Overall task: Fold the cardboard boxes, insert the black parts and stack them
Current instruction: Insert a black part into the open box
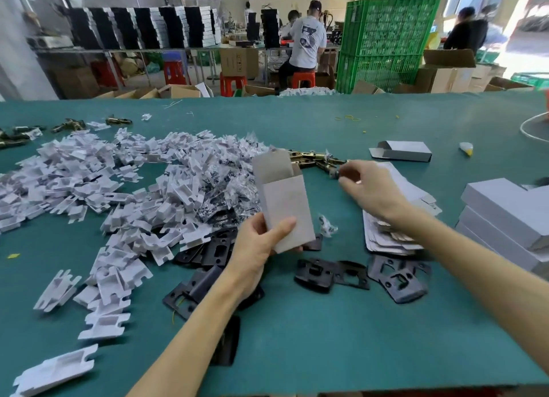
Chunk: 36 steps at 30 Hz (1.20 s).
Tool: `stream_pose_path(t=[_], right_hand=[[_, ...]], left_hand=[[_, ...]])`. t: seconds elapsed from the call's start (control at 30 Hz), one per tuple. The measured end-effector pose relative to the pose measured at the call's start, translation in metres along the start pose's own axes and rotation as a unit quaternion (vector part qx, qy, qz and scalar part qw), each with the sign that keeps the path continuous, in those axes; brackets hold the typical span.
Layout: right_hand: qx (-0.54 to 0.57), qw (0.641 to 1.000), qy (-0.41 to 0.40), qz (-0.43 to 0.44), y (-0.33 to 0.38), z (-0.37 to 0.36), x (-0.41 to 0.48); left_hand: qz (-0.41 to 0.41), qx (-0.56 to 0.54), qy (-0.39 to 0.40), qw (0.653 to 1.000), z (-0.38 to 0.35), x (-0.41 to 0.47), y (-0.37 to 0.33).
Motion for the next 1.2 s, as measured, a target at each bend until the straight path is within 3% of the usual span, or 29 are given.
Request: stream_pose_path(t=[0.2, 0.4, 0.5, 0.73, 0.9, 1.07, 1.2], right_hand=[[-0.221, 0.974, 0.051, -0.019, -0.03, -0.027, 0.09], [-0.33, 0.937, 0.111, -0.04, -0.05, -0.061, 0.114], [-0.359, 0.928, 0.1, -0.004, -0.053, -0.063, 0.117], [-0.297, 0.953, 0.022, 0.056, -0.04, -0.043, 0.109], [-0.076, 0.99, -0.108, 0.044, -0.02, -0.009, 0.087], [0.146, 0.974, -0.163, 0.066, 0.033, 0.035, 0.047], [0.245, 0.949, -0.149, 0.129, 0.077, 0.071, 0.003]], left_hand=[[0.0, -0.008, -0.005, 1.0, -0.001, 0.005, 0.012], [0.01, -0.013, -0.003, 1.0, 0.002, 0.006, 0.018], [0.006, -0.015, 0.006, 1.0, 0.001, 0.005, 0.017], [0.001, -0.005, 0.022, 1.0, 0.0, 0.002, 0.013], [-0.013, 0.006, 0.044, 0.999, -0.003, 0.001, 0.01], [-0.028, 0.009, 0.074, 0.997, -0.007, -0.003, 0.006], [-0.039, 0.047, 0.101, 0.993, -0.011, -0.007, 0.004]])
Point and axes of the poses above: each hand's wrist, its own x-axis towards the middle knuckle, its own z-axis out of the back of the hand, y = z × x, the point moved 4 cm from there along x, towards the middle knuckle, and after that the axes turned 3 degrees about x, right-handed, at the moved point
